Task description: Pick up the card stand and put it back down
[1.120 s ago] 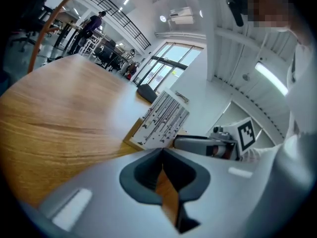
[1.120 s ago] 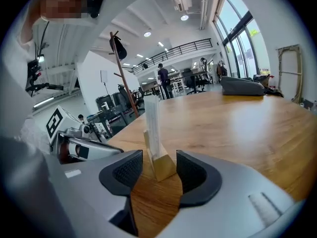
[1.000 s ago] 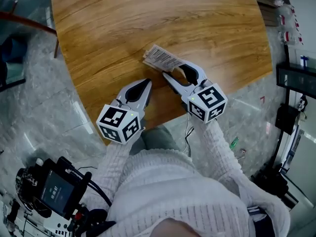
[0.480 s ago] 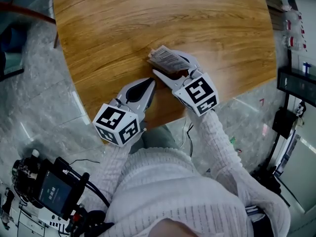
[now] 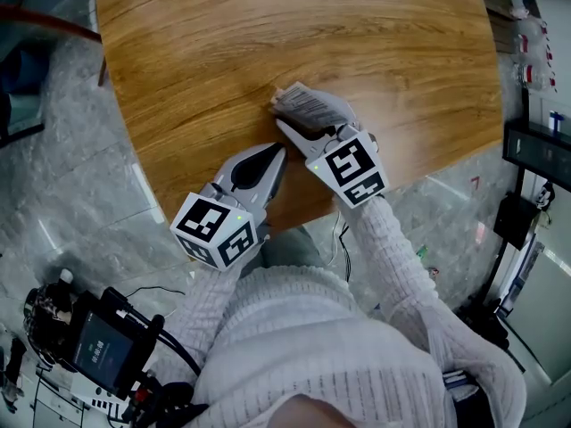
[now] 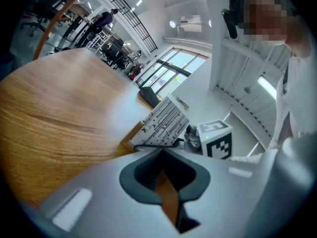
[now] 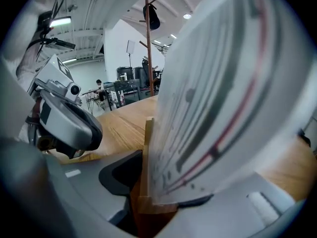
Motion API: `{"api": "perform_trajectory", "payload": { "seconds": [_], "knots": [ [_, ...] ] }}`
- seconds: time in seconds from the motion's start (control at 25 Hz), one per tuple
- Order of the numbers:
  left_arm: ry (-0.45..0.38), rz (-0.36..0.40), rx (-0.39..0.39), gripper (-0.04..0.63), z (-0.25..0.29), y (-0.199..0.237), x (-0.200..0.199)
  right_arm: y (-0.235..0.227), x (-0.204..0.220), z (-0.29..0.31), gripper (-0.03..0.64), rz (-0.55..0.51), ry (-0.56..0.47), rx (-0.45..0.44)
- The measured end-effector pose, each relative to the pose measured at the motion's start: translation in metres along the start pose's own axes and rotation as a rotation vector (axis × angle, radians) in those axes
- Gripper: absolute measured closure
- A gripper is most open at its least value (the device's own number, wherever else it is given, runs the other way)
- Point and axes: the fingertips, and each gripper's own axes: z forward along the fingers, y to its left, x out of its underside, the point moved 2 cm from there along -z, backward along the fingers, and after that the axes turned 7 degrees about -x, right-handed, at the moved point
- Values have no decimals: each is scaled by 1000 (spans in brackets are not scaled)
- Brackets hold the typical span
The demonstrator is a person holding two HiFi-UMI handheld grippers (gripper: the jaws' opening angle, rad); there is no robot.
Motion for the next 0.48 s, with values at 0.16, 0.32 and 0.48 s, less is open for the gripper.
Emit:
{"api": "perform_trajectory", "payload": {
  "seconds": [0.16,0.32,0.48],
  "knots": [
    [2,-6,4,588,0,1,-1,1,1,1,413,-14,4,2],
    [5,-1,-4,588,2,2,-3,-1,1,1,420,-25,12,-6],
    [9,1,-3,588,0,4,-1,0,1,3,425,-29,15,-16]
  ]
}}
